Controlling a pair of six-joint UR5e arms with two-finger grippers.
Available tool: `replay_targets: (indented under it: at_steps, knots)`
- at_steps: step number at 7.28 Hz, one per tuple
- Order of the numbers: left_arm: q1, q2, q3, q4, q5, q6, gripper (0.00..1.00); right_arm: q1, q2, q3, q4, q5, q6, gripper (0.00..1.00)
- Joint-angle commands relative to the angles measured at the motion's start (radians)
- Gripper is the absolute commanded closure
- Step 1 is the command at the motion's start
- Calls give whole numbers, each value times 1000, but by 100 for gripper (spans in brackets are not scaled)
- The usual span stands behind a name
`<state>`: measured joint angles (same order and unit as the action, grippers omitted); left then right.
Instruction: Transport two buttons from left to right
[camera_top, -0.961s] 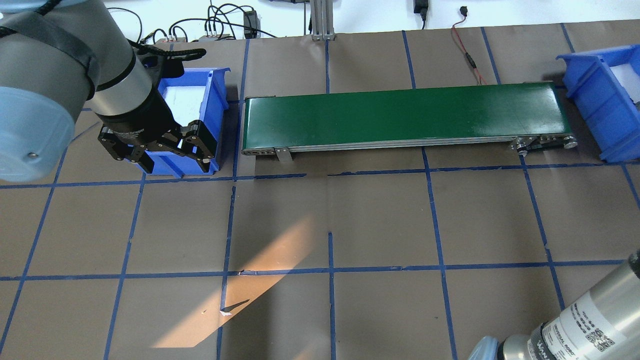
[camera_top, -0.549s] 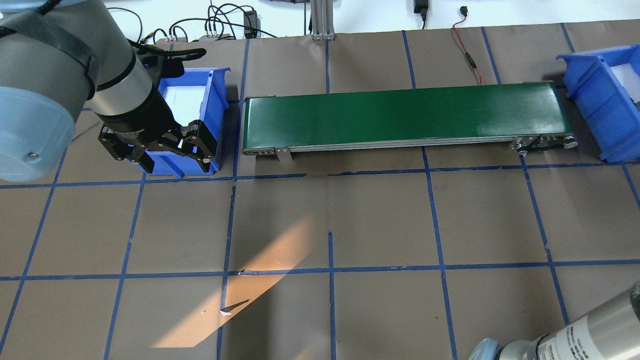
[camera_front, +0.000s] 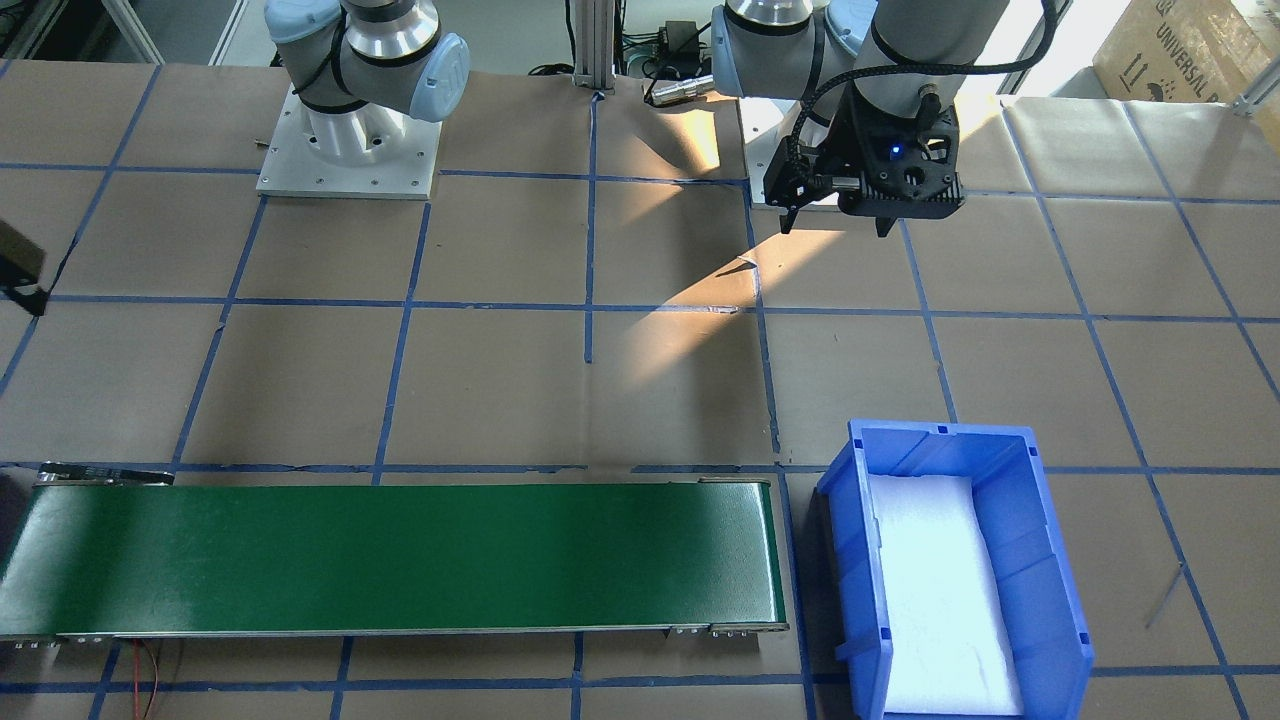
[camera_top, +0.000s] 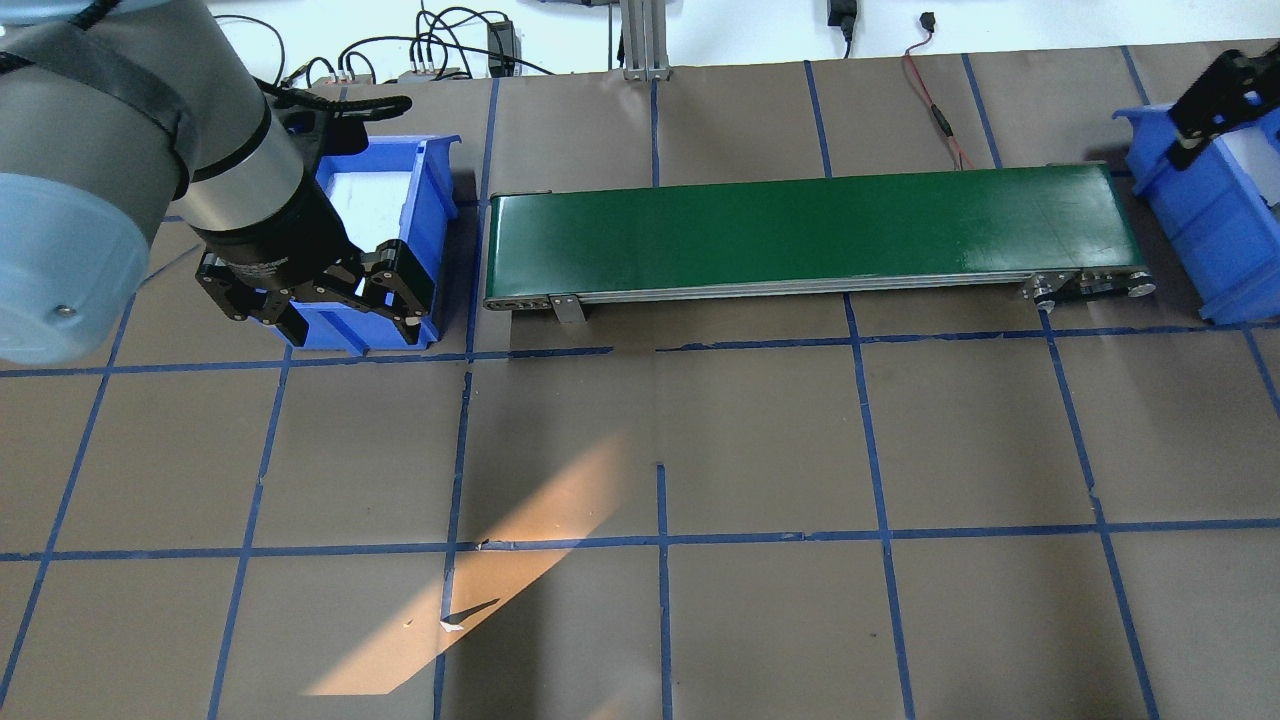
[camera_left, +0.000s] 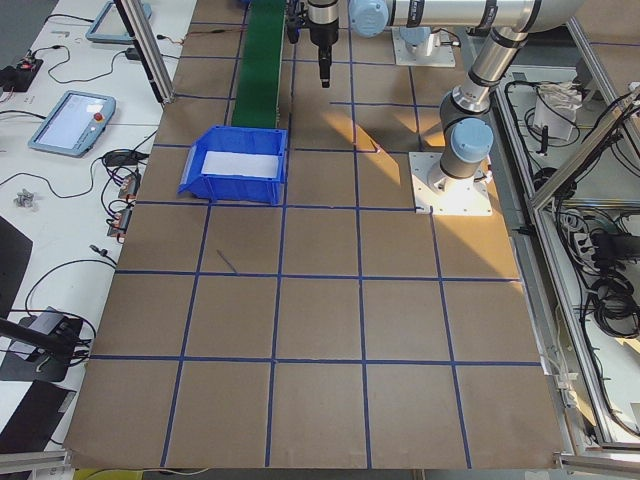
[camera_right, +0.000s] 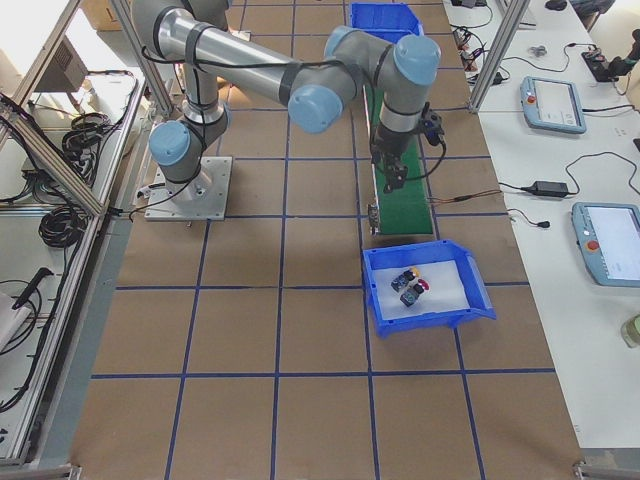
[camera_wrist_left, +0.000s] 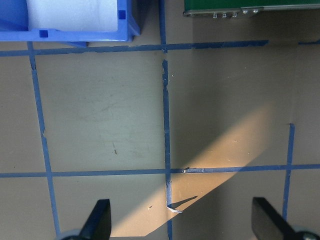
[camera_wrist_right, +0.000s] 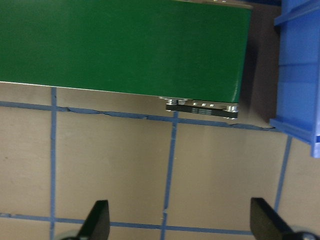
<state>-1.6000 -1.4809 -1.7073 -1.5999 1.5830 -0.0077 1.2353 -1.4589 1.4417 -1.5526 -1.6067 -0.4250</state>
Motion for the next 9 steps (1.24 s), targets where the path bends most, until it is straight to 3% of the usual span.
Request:
replay_targets:
  at_steps: [1, 2, 5, 9]
  knots:
    - [-1, -1, -2, 0, 0, -2, 0, 191, -24, 25, -18, 1, 208, 0]
    - [-1, -1, 0, 0, 0, -2, 0, 251, -20, 25, -23, -2, 248, 0]
    - [-8, -2, 17, 0, -1, -8, 0, 285, -23, 31, -24, 10, 462, 0]
    - [-8, -1, 20, 2, 0, -6, 0, 305, -14, 46, -21, 11, 483, 0]
